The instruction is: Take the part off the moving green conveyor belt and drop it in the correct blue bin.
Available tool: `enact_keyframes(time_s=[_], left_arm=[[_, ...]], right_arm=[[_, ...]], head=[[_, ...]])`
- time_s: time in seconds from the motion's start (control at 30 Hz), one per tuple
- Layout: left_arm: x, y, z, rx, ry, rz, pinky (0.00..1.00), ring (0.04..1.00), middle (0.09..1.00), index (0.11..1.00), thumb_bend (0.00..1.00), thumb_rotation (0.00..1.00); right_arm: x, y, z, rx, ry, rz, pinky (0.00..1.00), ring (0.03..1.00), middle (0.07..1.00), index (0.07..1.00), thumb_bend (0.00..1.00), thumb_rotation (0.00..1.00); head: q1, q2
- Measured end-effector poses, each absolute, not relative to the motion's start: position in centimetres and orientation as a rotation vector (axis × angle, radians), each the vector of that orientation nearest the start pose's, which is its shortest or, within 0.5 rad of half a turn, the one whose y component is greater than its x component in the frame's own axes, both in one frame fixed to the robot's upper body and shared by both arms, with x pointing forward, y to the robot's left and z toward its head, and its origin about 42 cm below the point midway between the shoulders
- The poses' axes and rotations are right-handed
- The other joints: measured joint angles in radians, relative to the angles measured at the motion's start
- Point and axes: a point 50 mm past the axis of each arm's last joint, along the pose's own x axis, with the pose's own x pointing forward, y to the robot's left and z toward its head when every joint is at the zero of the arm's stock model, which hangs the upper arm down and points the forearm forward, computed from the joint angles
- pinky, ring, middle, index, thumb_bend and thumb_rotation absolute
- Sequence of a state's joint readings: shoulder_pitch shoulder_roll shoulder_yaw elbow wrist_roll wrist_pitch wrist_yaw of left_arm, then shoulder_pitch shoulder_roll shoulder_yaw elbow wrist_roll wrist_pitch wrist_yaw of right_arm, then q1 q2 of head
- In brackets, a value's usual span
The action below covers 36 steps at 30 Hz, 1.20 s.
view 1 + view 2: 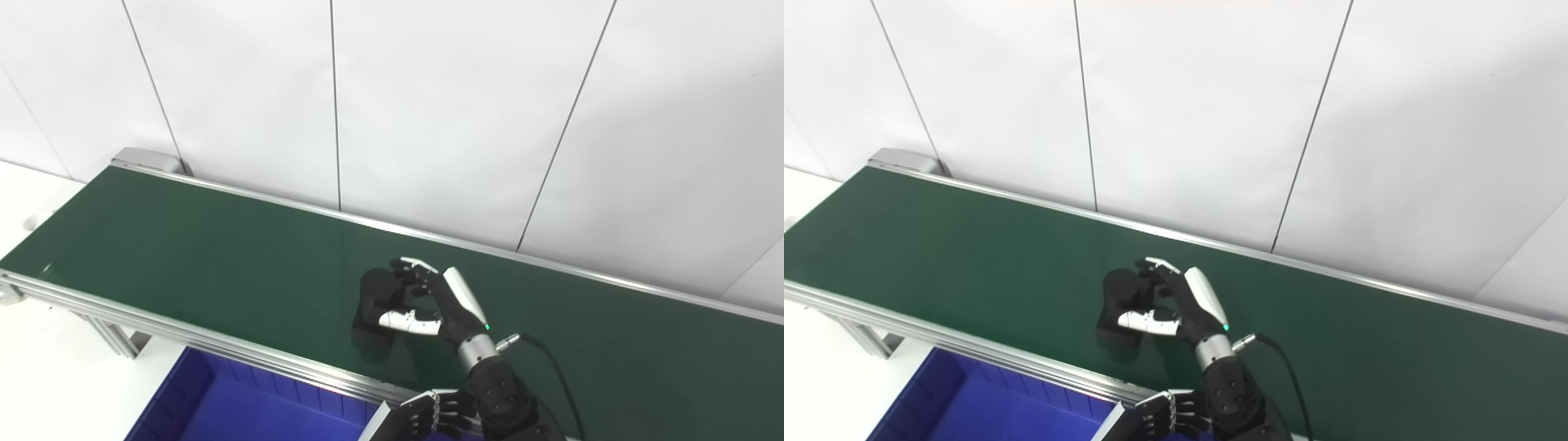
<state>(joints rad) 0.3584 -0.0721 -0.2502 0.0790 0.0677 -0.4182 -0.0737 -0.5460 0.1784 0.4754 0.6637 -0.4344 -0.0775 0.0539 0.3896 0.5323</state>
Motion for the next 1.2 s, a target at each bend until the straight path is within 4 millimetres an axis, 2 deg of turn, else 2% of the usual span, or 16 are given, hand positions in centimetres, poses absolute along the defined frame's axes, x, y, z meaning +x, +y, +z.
enact_keyframes(time_s=[0.1,0.27,0.37,0.4,0.43,0.5,0.53,0.67,1.2], left_arm=[[14.7,13.1,3.5,-0.072,-0.015,-0.220,0.65,0.695,0.733,0.753,0.86,0.57],[14.7,13.1,3.5,-0.076,-0.013,-0.219,0.66,0.700,0.733,0.756,0.85,0.56],[14.6,13.1,3.5,-0.077,-0.012,-0.218,0.65,0.690,0.724,0.749,0.85,0.56],[14.6,13.1,3.5,-0.077,-0.013,-0.217,0.65,0.691,0.727,0.750,0.85,0.56],[14.6,13.1,3.5,-0.077,-0.013,-0.217,0.65,0.691,0.728,0.750,0.85,0.56],[14.5,13.2,3.5,-0.077,-0.013,-0.216,0.65,0.692,0.730,0.751,0.84,0.55],[14.5,13.2,3.5,-0.079,-0.013,-0.216,0.65,0.691,0.728,0.751,0.84,0.55],[14.4,13.3,3.7,-0.088,-0.018,-0.209,0.65,0.690,0.725,0.753,0.85,0.57],[14.3,13.5,4.0,-0.103,-0.025,-0.198,0.65,0.694,0.730,0.767,0.83,0.57]], right_arm=[[38.2,2.6,11.1,-0.585,-0.116,0.704,0.76,0.822,0.808,0.820,0.77,0.42],[38.1,2.6,10.9,-0.597,-0.133,0.693,0.71,0.771,0.761,0.784,0.79,0.34],[38.2,2.5,11.0,-0.599,-0.148,0.674,0.66,0.713,0.712,0.723,0.79,0.20],[38.2,2.5,11.1,-0.600,-0.153,0.670,0.58,0.641,0.627,0.639,0.70,0.12],[38.2,2.5,11.2,-0.603,-0.163,0.662,0.56,0.617,0.598,0.611,0.66,0.09],[38.2,2.4,11.4,-0.592,-0.190,0.632,0.43,0.472,0.510,0.532,0.55,0.02],[38.3,2.4,11.5,-0.584,-0.205,0.615,0.42,0.449,0.501,0.522,0.53,0.01],[38.2,2.5,12.0,-0.557,-0.257,0.561,0.47,0.464,0.502,0.477,0.52,0.00],[38.3,2.1,12.7,-0.526,-0.308,0.496,0.43,0.441,0.504,0.492,0.52,0.00]], head=[[0.000,0.006],[-0.002,0.006],[-0.008,0.012],[-0.008,0.012],[-0.008,0.012],[-0.008,0.012],[-0.011,0.015],[-0.020,0.020],[-0.034,0.026]])
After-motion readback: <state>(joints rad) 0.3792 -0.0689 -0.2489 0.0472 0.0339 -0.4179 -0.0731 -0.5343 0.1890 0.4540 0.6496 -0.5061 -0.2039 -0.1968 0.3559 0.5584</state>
